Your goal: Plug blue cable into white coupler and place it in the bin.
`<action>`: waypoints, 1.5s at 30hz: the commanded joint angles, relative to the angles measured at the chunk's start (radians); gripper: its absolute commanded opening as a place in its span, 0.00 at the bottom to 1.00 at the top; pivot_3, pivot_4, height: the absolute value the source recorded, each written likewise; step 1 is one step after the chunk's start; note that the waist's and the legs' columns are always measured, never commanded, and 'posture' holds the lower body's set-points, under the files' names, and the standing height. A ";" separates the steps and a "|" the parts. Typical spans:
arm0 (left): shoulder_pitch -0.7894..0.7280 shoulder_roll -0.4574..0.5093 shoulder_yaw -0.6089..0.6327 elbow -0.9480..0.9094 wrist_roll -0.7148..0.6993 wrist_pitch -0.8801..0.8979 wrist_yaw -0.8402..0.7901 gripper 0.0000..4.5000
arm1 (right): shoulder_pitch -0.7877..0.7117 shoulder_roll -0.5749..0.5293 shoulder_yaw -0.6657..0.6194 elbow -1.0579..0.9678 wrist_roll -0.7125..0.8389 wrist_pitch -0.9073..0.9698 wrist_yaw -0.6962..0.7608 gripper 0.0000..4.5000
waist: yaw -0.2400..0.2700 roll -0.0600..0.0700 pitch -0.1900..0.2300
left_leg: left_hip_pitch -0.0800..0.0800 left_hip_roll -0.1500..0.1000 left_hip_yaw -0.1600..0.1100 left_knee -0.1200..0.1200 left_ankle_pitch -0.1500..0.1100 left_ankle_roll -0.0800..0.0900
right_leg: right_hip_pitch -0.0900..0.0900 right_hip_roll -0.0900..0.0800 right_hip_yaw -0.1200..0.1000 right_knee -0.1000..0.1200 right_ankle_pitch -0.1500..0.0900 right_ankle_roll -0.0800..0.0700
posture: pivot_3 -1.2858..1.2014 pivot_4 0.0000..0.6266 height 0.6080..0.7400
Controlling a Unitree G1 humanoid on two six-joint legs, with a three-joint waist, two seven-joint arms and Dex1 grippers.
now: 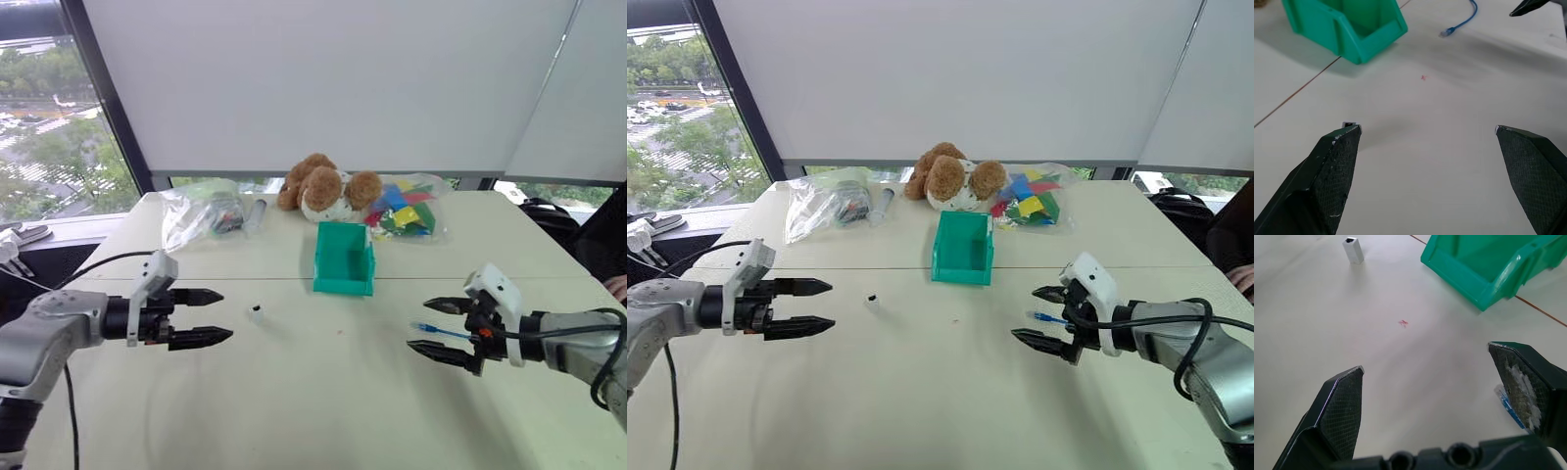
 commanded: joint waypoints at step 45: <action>-0.130 -0.268 -0.186 0.379 0.306 -0.397 0.041 1.00 | -0.023 0.020 0.012 -0.019 -0.027 -0.021 -0.072 0.99 | 0.014 0.000 0.000 | 0.000 -0.002 0.001 0.000 0.000 0.000 | 0.000 -0.001 0.000 0.000 0.000 0.000 | 0.52 0.24 1.00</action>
